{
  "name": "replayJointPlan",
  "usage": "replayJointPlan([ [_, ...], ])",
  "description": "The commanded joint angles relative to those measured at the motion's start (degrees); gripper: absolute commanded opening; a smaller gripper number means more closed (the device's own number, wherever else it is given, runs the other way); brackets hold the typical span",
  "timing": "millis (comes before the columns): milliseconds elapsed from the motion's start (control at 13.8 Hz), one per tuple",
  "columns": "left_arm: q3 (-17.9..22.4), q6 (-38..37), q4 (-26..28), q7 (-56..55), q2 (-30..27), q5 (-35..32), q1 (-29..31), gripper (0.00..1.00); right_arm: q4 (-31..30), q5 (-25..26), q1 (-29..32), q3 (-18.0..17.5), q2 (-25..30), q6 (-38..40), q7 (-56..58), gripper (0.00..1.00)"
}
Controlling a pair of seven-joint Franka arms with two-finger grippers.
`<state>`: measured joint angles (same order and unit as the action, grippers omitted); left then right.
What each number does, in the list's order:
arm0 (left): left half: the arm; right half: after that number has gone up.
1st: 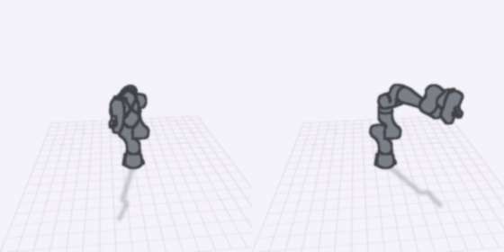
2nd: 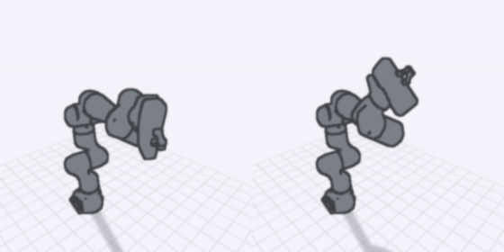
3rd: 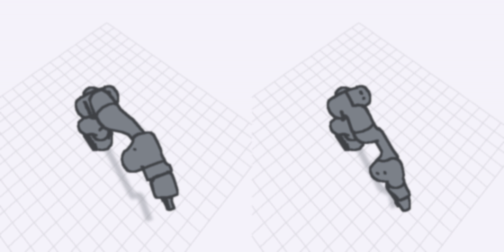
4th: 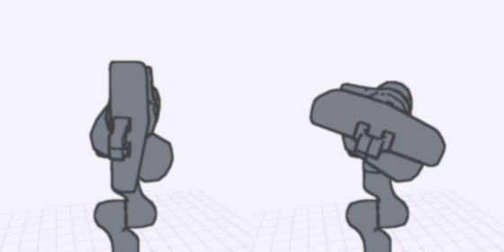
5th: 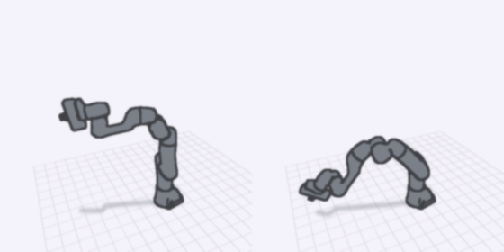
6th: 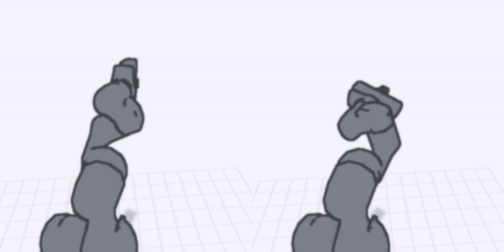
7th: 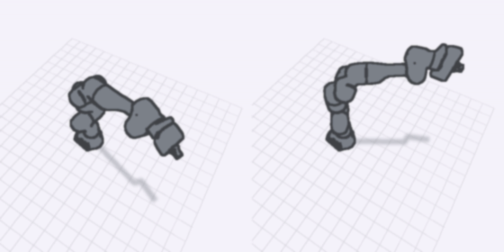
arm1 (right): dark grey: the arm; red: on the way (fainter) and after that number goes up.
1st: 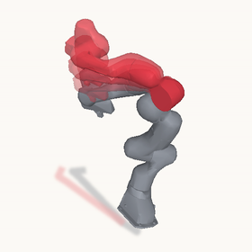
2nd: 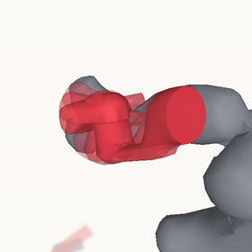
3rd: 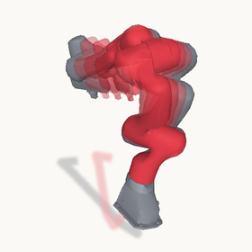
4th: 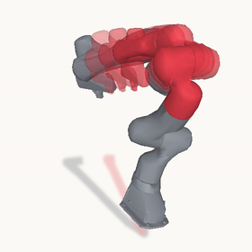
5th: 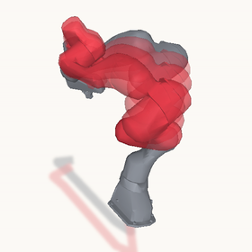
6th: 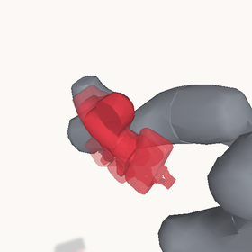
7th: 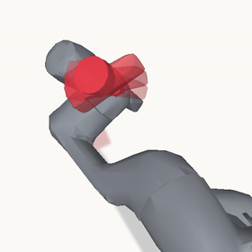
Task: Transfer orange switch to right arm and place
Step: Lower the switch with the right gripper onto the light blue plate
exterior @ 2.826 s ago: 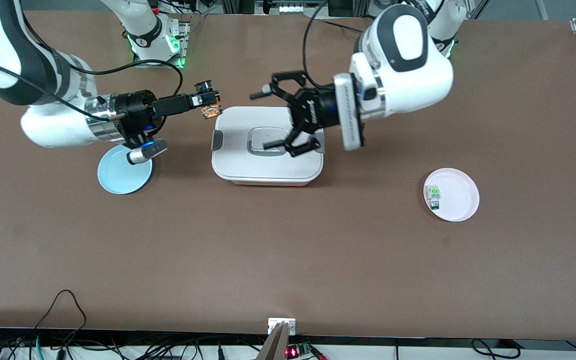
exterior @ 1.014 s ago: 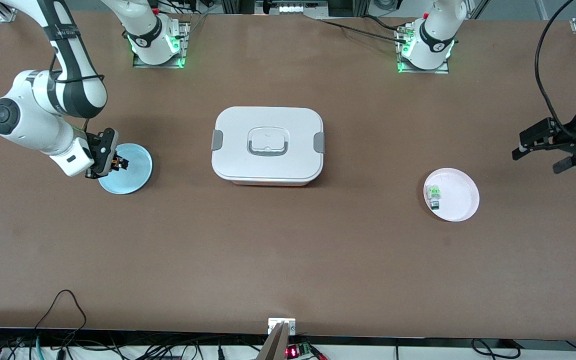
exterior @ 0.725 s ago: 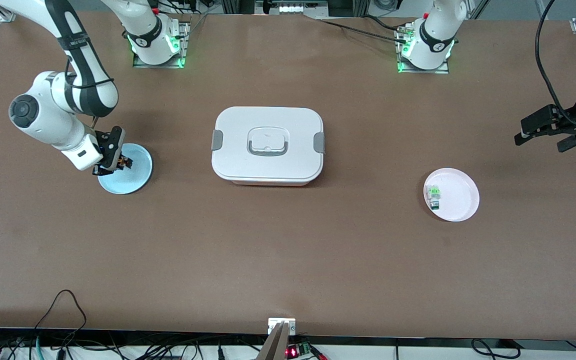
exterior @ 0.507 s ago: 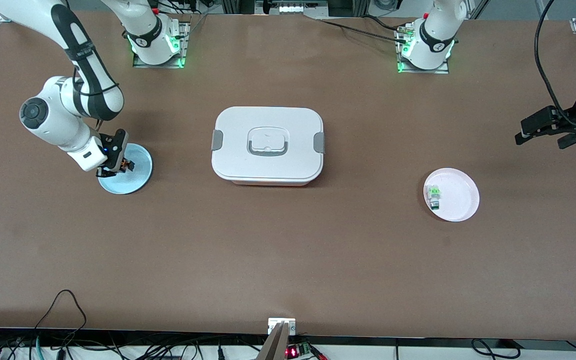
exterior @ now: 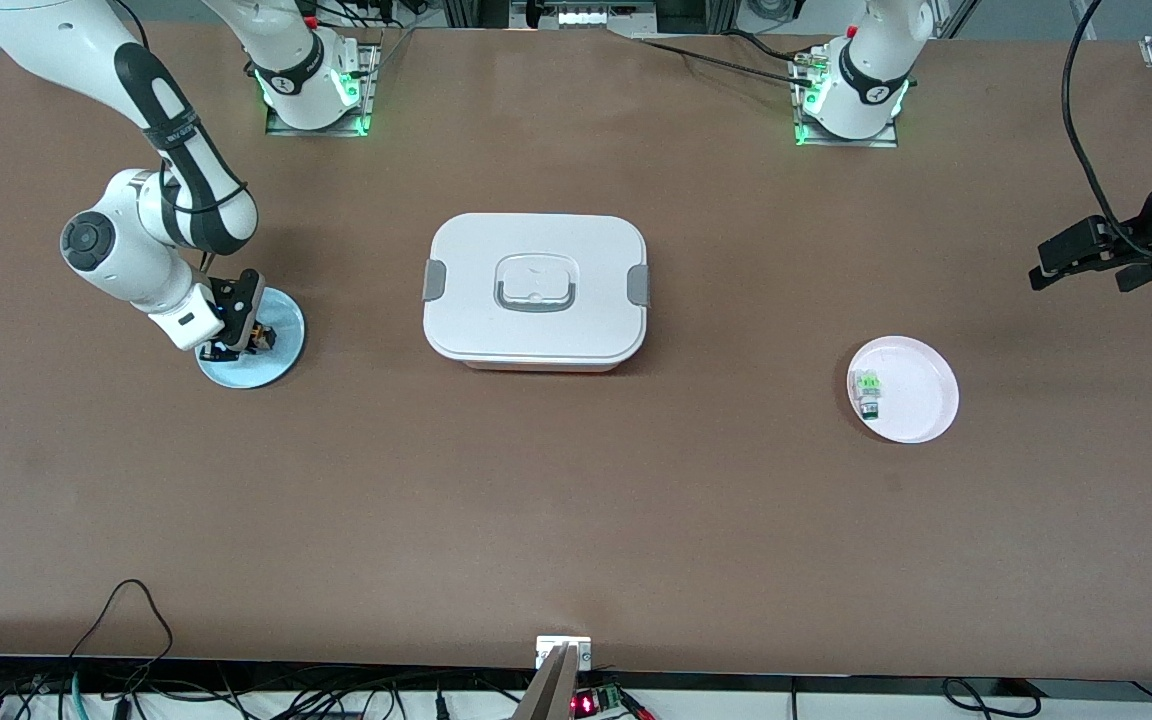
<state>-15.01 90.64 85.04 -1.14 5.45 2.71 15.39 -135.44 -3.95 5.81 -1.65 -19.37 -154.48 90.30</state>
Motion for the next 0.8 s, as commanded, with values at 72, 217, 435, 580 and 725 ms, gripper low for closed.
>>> replayJointPlan([
  [72, -0.1, -0.6, -1.3, -0.4, 0.2, -1.0, -0.1, 1.0, 3.2, -0.4, 0.4, -1.0, 1.7, 5.2, -2.0, 1.0],
  [217, -0.2, -0.6, -1.3, -0.4, 0.3, -1.1, -0.1, 1.0, 7.7, -0.4, 0.1, -1.2, 3.1, 13.3, -7.7, 1.0],
  [435, -0.3, -0.6, -1.3, -0.4, 0.4, -0.8, -0.1, 1.0, 16.1, -0.4, 0.1, -1.7, 4.2, 26.8, -15.1, 1.0],
  [580, 0.5, -0.2, -1.2, -0.3, 0.4, -0.7, -1.1, 1.0, 20.1, -0.4, -0.1, -2.4, 6.0, 33.3, -24.1, 1.0],
  [725, 6.9, -0.3, -1.2, -0.4, 0.2, -0.8, -7.9, 1.0, 22.5, -0.2, -0.1, -4.9, 9.3, 37.5, -36.4, 1.0],
])
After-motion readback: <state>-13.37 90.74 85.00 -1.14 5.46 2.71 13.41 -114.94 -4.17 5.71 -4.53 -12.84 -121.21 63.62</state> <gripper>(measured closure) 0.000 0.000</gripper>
